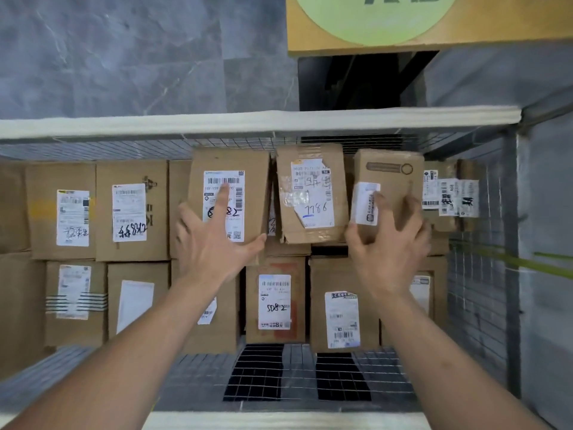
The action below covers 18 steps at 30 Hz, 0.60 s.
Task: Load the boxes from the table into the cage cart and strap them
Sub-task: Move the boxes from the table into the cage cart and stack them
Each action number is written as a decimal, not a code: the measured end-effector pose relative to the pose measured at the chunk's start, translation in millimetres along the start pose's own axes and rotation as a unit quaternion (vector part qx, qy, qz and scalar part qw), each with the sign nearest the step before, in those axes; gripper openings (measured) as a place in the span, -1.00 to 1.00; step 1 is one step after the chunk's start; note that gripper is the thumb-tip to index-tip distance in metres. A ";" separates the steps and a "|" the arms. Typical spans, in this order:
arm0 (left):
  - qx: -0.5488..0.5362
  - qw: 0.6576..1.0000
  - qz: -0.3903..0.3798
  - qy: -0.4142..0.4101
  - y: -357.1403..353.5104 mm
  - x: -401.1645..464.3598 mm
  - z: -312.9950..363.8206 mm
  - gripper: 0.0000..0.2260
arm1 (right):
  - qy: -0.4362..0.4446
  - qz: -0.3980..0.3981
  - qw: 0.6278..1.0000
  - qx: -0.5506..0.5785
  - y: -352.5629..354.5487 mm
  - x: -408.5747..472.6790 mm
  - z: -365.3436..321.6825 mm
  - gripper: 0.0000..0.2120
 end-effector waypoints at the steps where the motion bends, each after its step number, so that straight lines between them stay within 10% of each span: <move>1: -0.001 1.000 0.000 0.001 0.0 0.6 0.7 0.05 | -0.010 0.002 1.000 0.000 0.3 2.7 2.9 -0.43; 18: 0.058 0.987 0.052 -0.142 -16.0 16.2 9.7 -0.11 | 0.068 -0.076 0.993 -0.066 -46.4 11.8 -7.6 -0.42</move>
Point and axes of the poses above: each hand's wrist, its own x-axis towards the middle knuckle, its own y-axis out of the back of the hand, z = x × y, the point moved 4 cm from there along x, towards the middle knuckle, and after that the axes turned 7 degrees about -y, right-handed, at the moved point
